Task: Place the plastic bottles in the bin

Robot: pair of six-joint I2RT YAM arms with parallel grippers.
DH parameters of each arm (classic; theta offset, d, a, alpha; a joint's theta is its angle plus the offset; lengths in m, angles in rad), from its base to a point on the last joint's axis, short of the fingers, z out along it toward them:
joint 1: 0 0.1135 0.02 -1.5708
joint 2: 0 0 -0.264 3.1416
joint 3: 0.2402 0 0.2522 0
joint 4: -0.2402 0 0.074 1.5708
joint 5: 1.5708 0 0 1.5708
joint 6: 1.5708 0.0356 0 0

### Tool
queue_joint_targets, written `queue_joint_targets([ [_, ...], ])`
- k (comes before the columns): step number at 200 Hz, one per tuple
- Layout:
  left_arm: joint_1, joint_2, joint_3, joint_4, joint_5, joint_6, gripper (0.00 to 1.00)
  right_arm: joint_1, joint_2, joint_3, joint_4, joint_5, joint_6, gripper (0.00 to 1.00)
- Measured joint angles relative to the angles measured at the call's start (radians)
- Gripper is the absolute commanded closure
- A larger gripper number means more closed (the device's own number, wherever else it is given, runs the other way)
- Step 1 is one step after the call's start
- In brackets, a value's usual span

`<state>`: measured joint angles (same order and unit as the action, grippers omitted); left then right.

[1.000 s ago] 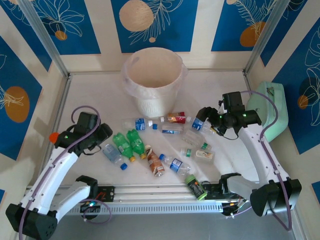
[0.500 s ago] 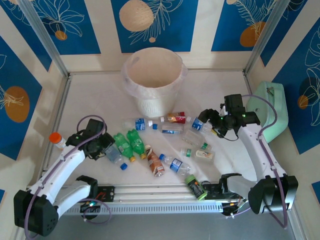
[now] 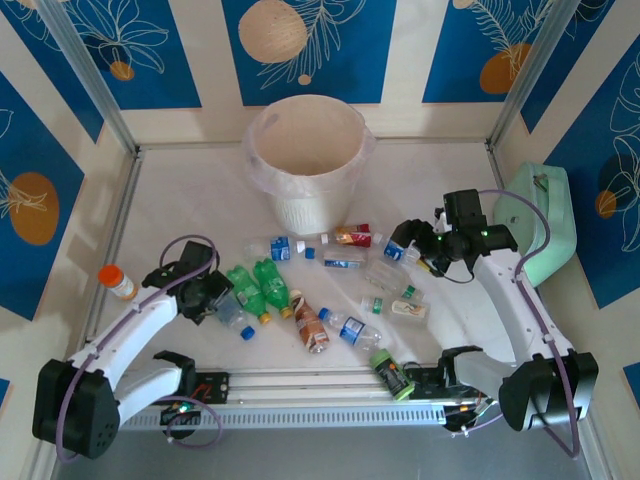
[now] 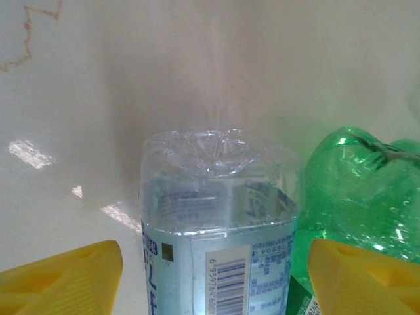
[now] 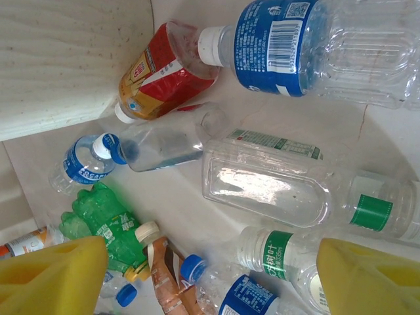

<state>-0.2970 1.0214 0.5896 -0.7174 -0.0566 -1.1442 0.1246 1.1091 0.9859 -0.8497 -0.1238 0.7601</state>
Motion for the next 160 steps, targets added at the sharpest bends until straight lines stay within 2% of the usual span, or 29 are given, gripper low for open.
queue_joint_targets([
  [41, 0.000, 0.030, -0.016, 0.034, 0.004, -0.003, 0.31, 0.010, 0.000, 0.000, 0.000, 0.000, 0.001, 0.16],
  [110, 0.000, 0.074, -0.043, 0.072, 0.004, -0.003, 0.32, 0.027, 0.000, 0.001, -0.003, 0.000, 0.004, 0.16],
  [160, 0.000, 0.093, -0.048, 0.090, 0.004, -0.003, 0.42, 0.037, 0.001, 0.032, -0.007, 0.003, 0.004, 0.16],
])
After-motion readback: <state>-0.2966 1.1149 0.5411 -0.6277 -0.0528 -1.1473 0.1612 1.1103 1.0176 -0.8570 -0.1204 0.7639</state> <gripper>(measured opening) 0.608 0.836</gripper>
